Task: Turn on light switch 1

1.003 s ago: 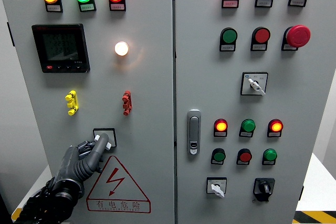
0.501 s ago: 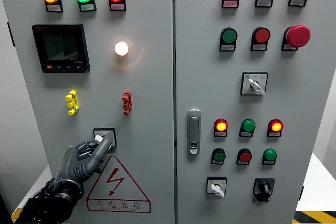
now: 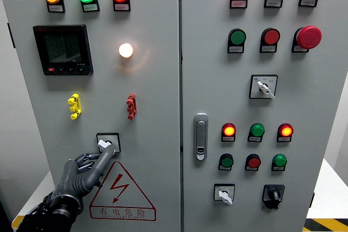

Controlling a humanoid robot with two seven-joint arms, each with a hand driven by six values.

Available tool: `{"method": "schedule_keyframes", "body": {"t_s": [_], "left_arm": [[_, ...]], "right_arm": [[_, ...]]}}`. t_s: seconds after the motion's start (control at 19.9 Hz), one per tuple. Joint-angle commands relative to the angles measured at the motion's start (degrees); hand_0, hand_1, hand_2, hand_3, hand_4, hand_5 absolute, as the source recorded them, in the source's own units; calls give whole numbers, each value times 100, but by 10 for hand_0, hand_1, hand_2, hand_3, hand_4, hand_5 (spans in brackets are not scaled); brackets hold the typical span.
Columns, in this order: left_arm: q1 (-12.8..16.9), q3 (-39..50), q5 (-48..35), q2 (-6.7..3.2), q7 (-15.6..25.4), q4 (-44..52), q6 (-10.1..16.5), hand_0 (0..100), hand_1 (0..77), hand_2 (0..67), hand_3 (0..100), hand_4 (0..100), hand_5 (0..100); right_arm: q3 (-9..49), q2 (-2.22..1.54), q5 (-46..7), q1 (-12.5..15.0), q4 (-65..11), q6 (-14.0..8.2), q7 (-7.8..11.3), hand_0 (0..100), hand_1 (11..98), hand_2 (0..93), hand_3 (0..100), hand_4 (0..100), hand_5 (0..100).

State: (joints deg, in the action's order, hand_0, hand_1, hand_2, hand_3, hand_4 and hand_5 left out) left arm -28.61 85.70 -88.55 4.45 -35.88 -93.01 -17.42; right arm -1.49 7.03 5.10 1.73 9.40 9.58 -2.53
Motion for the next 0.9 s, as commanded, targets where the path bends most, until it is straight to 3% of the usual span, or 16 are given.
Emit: {"method": "schedule_keyframes", "body": {"t_s": [0.0, 0.05, 0.2, 0.3, 0.55, 0.65, 0.7, 0.8, 0.85], "left_arm": [[119, 0, -4, -5, 81, -138, 2, 0, 494, 514, 906, 1000, 732], [163, 0, -4, -23, 90, -191, 2, 0, 495, 518, 907, 1000, 734], [461, -61, -4, -242, 265, -358, 2, 0, 485, 528, 917, 1000, 744], [628, -88, -4, -321, 370, -367, 2, 0, 484, 542, 929, 1000, 770], [1059, -97, 441, -436, 1406, -367, 107, 0, 503, 581, 995, 1000, 850], [1269, -106, 1336, -523, 1881, -358, 475, 0, 508, 630, 1000, 1000, 885], [1471, -97, 1697, -602, 1970, -341, 816, 0, 514, 652, 1000, 1000, 912], [1927, -88, 2112, -673, 2136, -297, 1414, 0, 501, 645, 1000, 1000, 902], [2165, -88, 2218, -760, 2285, -253, 1687, 0, 489, 633, 1000, 1000, 861]], "right_arm": [[0, 0, 0, 3, 0, 0, 6, 0, 226, 0, 110, 230, 145], [0, 0, 0, -6, 0, 0, -2, 0, 226, 0, 111, 230, 145], [0, 0, 0, 3, 0, 0, 6, 0, 227, 0, 111, 230, 145], [0, 0, 0, 3, 0, 0, -2, 0, 227, 0, 111, 230, 146], [0, 0, 0, 3, 0, 0, -2, 0, 227, 0, 111, 230, 146], [0, 0, 0, -6, 0, 0, -2, 0, 227, 0, 111, 230, 146], [0, 0, 0, 3, 0, 0, -2, 0, 227, 0, 111, 230, 146], [0, 0, 0, 3, 0, 0, -2, 0, 226, 0, 111, 230, 146], [0, 0, 0, 3, 0, 0, 6, 0, 226, 0, 111, 230, 146]]}}
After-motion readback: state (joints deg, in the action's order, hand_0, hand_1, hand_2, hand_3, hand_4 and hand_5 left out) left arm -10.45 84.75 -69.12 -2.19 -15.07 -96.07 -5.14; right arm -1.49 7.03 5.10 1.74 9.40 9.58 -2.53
